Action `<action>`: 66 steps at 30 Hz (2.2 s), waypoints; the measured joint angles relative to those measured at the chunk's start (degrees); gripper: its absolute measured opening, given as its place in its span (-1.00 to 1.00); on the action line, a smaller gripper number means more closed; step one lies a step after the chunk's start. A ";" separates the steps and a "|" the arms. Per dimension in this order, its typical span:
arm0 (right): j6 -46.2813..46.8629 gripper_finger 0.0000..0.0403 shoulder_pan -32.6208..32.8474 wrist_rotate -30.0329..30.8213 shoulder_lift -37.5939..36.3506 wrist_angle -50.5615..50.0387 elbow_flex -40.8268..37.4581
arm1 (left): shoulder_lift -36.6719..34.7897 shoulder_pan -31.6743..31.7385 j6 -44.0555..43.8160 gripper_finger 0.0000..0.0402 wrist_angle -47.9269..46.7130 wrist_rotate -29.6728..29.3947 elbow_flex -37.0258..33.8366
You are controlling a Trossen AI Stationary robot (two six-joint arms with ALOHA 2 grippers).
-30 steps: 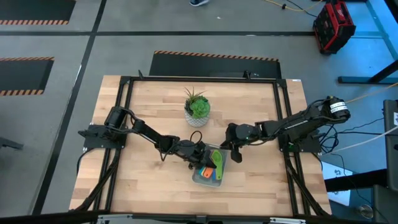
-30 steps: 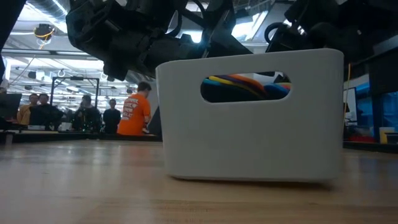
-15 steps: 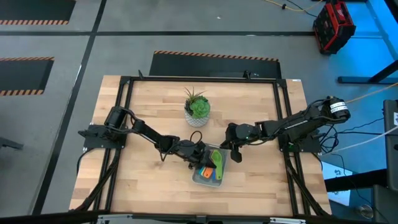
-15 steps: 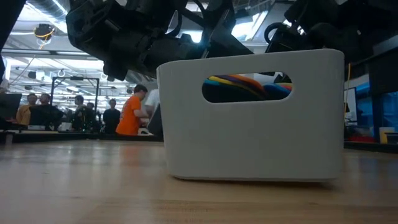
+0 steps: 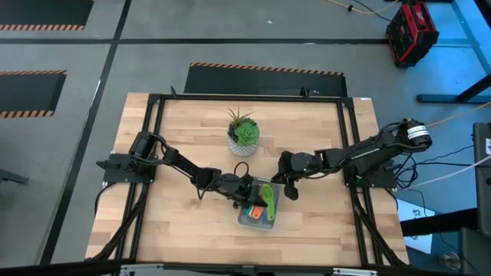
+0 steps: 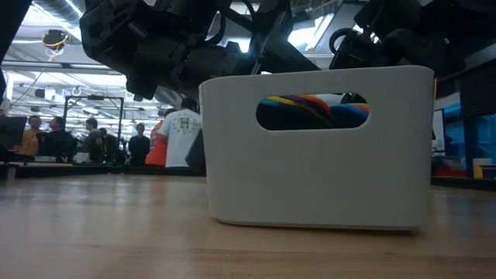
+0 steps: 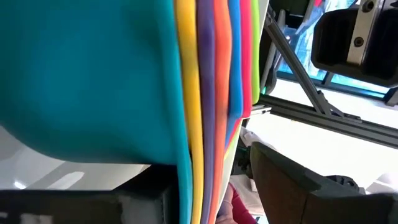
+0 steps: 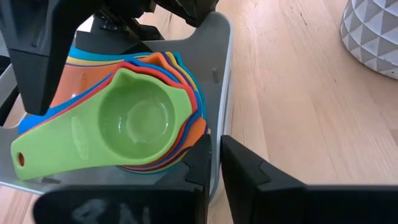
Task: Nest measuring cups in basket
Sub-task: Put the stacked measuring cups into the bin
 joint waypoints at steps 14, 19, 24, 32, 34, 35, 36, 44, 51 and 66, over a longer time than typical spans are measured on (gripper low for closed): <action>0.00 -0.81 0.00 0.00 0.00 0.00 -0.02 | 0.00 0.07 -0.18 -0.16 -0.15 0.21 0.00; -0.06 -0.81 0.00 0.00 0.00 0.00 -0.02 | -0.02 0.13 -0.09 -0.13 -0.15 1.11 0.00; -0.17 -0.81 0.00 0.00 0.00 -0.01 -0.02 | -0.12 0.14 -0.30 0.03 -0.07 1.09 0.00; -0.13 -0.81 0.00 0.00 0.00 -0.04 -0.02 | -0.26 0.15 -0.31 0.28 0.08 1.15 0.07; -0.13 -0.81 0.00 0.00 0.00 -0.07 -0.04 | -0.25 0.15 -0.31 0.28 0.07 1.84 0.07; -0.11 -0.81 0.00 0.00 0.00 -0.04 -0.04 | -0.22 0.15 -0.23 0.28 0.04 2.34 0.07; -0.11 -0.81 0.00 0.00 0.00 -0.04 -0.04 | -0.22 0.15 -0.19 0.27 0.04 2.55 0.07; -0.15 -0.81 0.00 0.00 0.00 -0.04 -0.04 | -0.15 -0.02 -1.50 0.27 -0.02 2.23 0.07; -0.15 -0.81 0.04 -0.04 0.02 0.04 -0.04 | -2.40 0.01 -1.16 0.26 -5.22 2.43 0.02; -0.17 -0.81 0.04 0.07 0.02 0.02 -0.04 | -3.48 -0.04 -1.37 0.26 -8.44 0.84 1.11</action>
